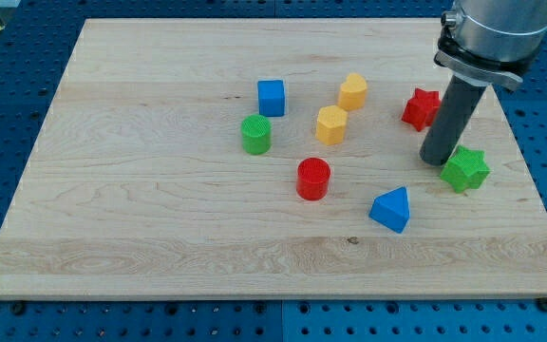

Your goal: Push the green star closer to the red star

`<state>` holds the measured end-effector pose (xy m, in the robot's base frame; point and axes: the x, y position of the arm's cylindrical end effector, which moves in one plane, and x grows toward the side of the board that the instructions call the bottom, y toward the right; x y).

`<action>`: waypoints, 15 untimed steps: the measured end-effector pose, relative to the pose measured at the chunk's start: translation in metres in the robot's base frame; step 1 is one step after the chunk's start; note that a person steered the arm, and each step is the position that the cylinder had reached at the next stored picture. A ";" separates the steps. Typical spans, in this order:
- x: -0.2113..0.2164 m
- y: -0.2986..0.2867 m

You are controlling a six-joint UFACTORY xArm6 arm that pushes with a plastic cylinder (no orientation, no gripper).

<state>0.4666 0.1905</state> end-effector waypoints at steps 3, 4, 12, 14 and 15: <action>0.011 0.005; -0.013 -0.010; 0.038 0.113; 0.069 0.052; 0.069 0.056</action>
<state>0.5355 0.2465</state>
